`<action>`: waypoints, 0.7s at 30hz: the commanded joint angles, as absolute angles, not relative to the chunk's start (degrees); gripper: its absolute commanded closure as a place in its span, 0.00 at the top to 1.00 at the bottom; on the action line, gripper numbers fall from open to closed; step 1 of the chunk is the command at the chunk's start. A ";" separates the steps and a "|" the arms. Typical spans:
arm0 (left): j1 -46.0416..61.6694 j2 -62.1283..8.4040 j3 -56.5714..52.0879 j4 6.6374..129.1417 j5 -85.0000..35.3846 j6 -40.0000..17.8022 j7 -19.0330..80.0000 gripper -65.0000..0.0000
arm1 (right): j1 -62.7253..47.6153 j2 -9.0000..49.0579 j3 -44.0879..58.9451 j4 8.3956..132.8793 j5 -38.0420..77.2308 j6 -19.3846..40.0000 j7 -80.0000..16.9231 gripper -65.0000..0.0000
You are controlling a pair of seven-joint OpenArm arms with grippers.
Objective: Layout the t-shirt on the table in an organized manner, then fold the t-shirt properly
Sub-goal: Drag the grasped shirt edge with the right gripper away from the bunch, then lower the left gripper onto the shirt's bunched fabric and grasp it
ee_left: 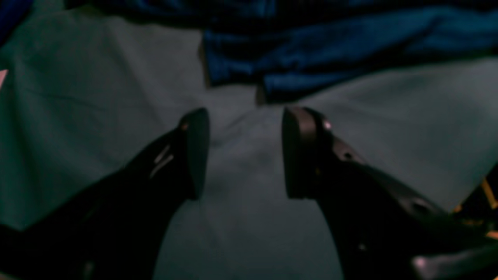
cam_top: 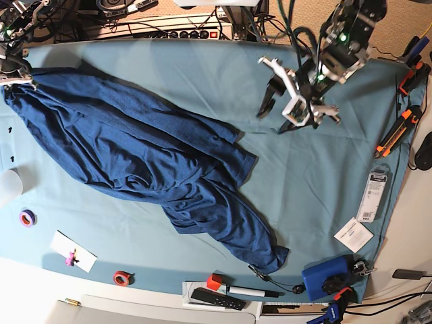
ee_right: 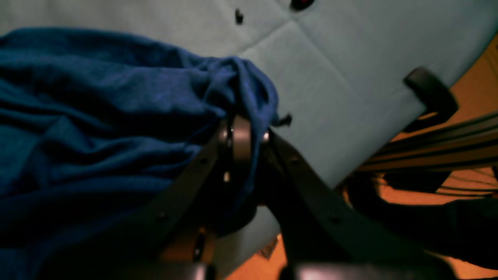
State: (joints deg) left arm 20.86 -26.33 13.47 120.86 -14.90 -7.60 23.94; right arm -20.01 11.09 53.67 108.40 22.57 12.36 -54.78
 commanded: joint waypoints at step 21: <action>10.41 -11.86 13.39 101.56 -34.59 -9.78 34.68 0.54 | -20.01 12.03 54.04 109.49 25.69 16.27 -55.77 0.37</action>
State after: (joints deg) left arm 11.33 -11.94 13.50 100.86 -33.95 -9.85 35.97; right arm -20.01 11.09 53.63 108.40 25.47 16.36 -56.82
